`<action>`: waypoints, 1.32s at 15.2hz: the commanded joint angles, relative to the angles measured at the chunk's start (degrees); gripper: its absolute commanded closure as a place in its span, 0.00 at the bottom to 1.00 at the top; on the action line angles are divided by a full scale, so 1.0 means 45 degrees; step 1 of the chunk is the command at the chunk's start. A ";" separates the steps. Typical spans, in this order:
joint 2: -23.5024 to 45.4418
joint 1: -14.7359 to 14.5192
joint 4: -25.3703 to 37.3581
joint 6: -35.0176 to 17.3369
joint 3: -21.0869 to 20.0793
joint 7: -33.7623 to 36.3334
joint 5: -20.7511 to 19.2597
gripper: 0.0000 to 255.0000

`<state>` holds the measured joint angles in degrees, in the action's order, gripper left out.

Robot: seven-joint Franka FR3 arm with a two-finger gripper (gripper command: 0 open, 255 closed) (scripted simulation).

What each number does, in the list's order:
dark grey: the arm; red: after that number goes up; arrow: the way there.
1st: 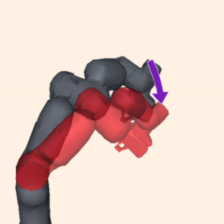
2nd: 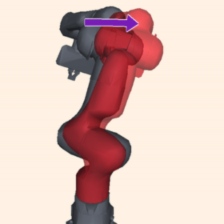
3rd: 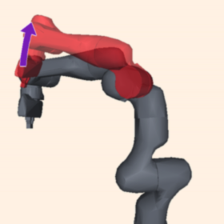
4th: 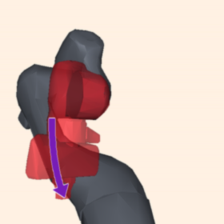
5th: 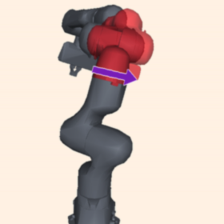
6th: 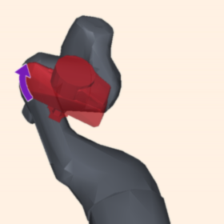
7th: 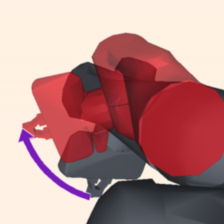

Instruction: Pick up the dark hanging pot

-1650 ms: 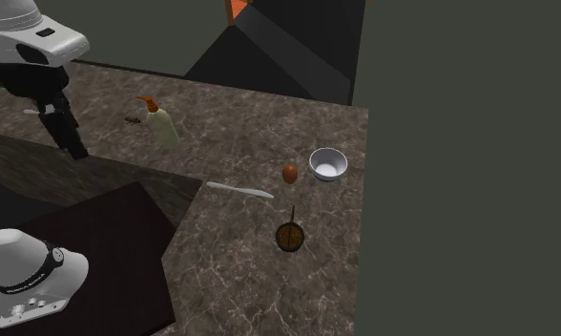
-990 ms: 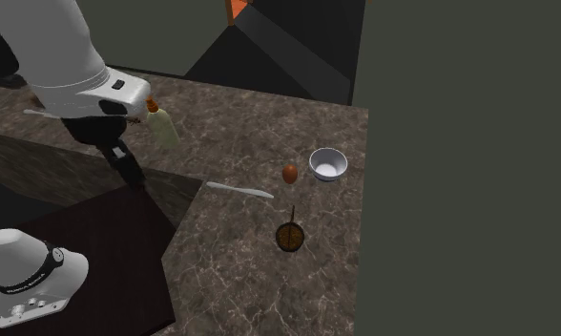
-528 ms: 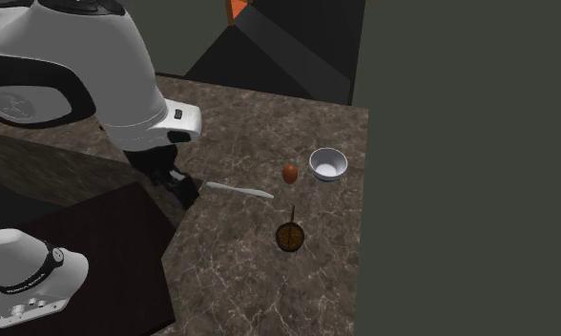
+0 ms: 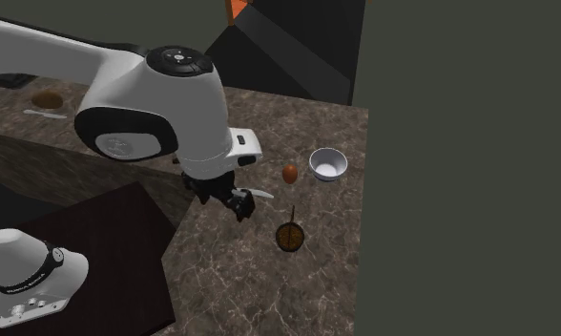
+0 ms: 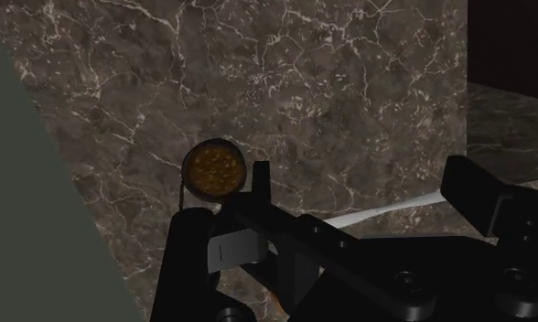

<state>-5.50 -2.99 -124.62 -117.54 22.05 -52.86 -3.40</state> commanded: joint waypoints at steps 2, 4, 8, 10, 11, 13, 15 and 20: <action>0.1602 0.0034 0.0989 -0.0627 0.0241 -0.1541 0.0815 0.00; 0.2657 0.0153 0.1768 -0.0874 0.0262 -0.2506 0.1409 0.00; 0.4750 0.0598 0.3563 -0.1101 0.0026 -0.4266 0.2539 0.00; 0.5782 0.0886 0.4580 -0.1095 -0.0188 -0.5028 0.3018 0.00; 0.6294 0.1048 0.5121 -0.1065 -0.0322 -0.5372 0.3224 0.00; 0.7094 0.1305 0.6010 -0.0984 -0.0542 -0.5866 0.3506 0.00; 0.7255 0.1334 0.5895 -0.1252 -0.0590 -0.5918 0.3577 0.00; 0.7694 0.1401 0.5661 -0.1902 -0.0702 -0.6058 0.3778 0.00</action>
<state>28.76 3.25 -98.92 -125.49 18.98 -79.97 13.41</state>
